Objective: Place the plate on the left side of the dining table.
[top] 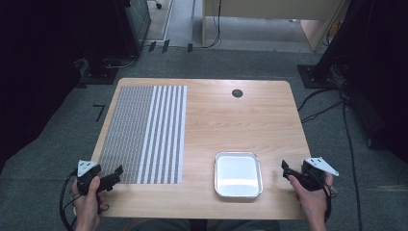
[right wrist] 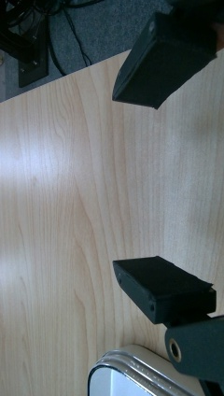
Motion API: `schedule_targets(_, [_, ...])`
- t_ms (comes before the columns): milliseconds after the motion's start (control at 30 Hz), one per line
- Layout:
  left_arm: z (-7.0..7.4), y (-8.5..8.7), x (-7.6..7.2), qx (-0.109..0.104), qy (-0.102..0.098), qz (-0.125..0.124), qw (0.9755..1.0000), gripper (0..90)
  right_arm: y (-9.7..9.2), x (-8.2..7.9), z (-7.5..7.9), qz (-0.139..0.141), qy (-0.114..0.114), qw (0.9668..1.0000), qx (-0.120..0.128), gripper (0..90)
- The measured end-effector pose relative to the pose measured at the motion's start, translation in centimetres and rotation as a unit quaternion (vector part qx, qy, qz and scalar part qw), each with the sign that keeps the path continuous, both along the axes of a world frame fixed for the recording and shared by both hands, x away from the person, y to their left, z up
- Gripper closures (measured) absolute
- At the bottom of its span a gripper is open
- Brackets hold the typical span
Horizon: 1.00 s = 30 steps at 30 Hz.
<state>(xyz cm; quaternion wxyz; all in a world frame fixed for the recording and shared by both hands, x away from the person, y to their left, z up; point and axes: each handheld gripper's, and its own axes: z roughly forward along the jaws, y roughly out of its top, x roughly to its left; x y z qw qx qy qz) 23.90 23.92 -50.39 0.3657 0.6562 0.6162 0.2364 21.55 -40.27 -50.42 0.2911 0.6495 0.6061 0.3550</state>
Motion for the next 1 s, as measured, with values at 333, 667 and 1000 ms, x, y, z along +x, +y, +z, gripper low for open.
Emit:
schedule_targets(333, [0.4, -1.9, 0.0, -0.013, -0.004, -0.016, 0.9998, 13.1, 0.8, 0.0, 0.5, -0.003, -0.01, 0.9996, 0.026, 18.0])
schedule_targets(667, [0.4, -3.8, 0.0, -0.009, -0.004, -0.03, 0.9995, 12.3, 1.6, 0.2, 0.7, -0.003, -0.012, 0.9996, 0.025, 19.3])
schedule_targets(1000, [0.4, -5.6, 0.1, -0.01, -0.003, -0.044, 0.999, 12.3, 3.1, 0.3, 0.6, 0.008, -0.009, 0.9998, 0.017, 19.1])
